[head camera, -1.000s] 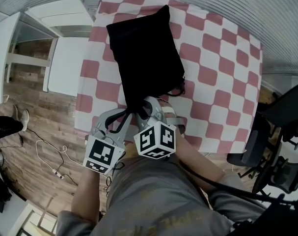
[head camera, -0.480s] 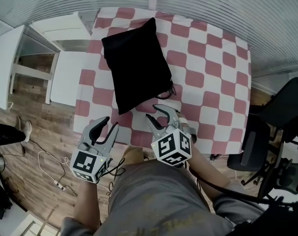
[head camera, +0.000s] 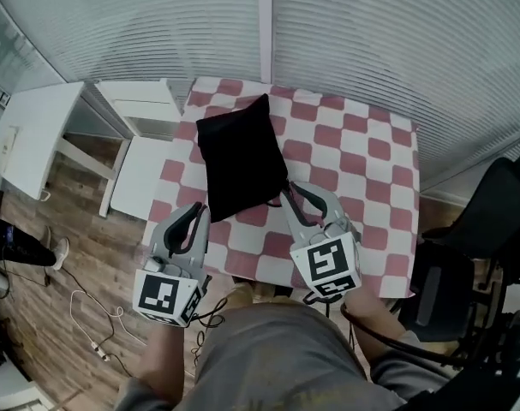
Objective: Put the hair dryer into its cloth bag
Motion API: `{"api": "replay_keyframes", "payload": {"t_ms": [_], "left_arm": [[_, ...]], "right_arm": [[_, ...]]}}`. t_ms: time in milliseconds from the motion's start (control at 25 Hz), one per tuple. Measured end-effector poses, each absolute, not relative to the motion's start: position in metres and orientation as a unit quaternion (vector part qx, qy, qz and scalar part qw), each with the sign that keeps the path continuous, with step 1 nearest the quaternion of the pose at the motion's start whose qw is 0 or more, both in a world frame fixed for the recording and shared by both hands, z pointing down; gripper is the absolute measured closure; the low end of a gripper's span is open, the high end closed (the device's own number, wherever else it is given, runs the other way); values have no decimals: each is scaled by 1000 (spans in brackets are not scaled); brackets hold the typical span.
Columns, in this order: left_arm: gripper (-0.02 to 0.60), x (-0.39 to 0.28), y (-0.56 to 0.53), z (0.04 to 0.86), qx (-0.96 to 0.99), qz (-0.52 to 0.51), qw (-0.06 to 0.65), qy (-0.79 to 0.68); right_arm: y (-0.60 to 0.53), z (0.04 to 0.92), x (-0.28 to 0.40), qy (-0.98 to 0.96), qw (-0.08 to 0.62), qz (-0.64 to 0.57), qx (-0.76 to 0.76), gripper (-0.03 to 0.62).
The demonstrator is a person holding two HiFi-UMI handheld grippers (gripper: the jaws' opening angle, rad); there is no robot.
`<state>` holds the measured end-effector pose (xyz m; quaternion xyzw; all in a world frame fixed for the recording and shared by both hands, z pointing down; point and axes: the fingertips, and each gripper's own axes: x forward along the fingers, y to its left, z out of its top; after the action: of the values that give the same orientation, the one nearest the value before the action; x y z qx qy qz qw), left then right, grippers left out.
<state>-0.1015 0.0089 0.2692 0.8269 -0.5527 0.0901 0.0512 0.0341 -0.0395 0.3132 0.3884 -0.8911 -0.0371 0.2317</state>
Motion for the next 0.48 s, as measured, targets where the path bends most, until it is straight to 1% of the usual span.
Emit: {"api": "replay_keyframes", "payload": {"t_ms": [80,200,480], "left_arm": [[576,-97,7,250,816,78,30,-571],[581,-94,5,230,799,71,21,-596],[581,-96,1,180,772,46,-32,-633]], "right_arm": [[-45,280,42,-892,196,-51,404,530],[-45,245,49,-890,156,-62,423,566],[-41,212,43,-887,96,-65,447,568]]}}
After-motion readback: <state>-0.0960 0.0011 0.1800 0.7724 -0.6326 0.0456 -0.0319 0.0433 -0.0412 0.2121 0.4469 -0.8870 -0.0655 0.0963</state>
